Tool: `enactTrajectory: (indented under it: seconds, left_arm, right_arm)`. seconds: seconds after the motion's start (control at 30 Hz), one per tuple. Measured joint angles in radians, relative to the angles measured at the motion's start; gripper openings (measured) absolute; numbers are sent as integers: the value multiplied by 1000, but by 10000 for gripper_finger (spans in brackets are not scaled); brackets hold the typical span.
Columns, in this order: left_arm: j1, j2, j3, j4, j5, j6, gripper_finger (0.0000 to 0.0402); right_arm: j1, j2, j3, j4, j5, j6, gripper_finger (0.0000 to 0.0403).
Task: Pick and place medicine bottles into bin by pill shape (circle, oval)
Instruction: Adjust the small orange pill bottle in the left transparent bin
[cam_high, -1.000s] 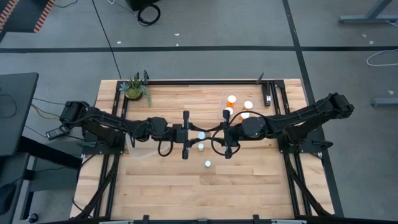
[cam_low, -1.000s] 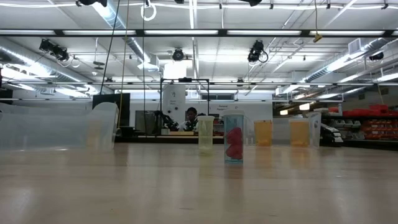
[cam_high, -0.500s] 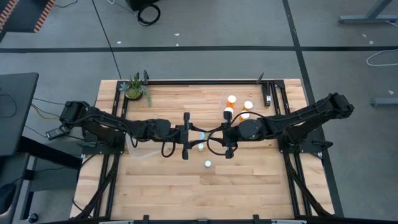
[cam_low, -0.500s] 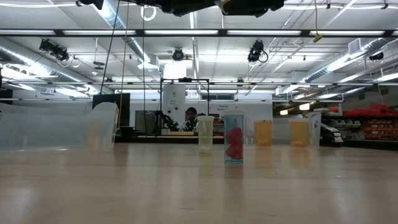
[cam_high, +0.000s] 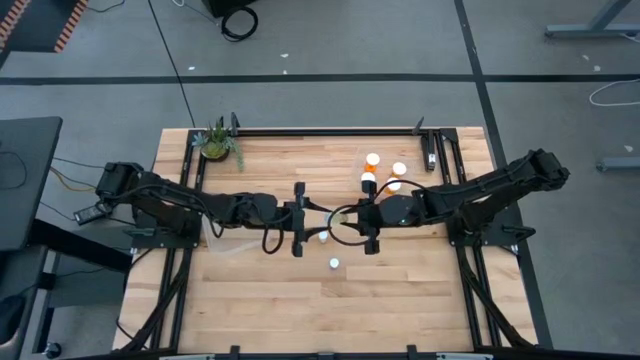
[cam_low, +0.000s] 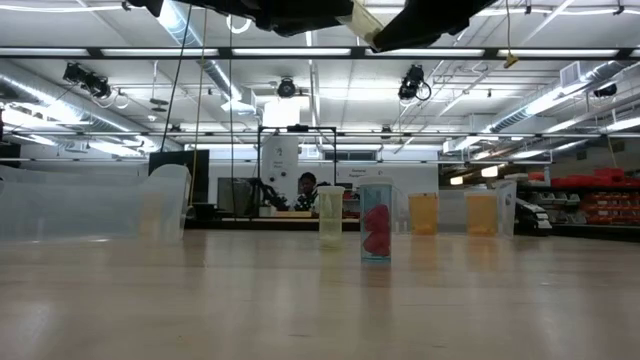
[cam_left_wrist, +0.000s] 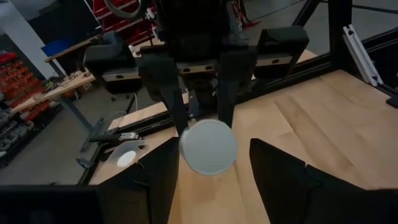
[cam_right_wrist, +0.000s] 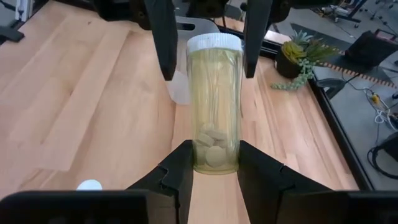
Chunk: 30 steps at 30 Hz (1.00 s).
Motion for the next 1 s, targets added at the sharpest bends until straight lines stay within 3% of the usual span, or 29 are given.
enactTrajectory:
  seconds: [0.57, 0.8, 1.0]
  left_arm:
    - [0, 0, 0, 16, -5, -9, 177]
    - [8, 71, 0, 107, -9, 19, 176]
    - [8, 86, 77, 8, -8, 17, 178]
  right_arm:
    - [-19, 0, 0, -5, -5, 15, 120]
    - [-20, 0, -1, 1, -7, 15, 120]
    - [-20, -1, -1, -6, -5, 17, 120]
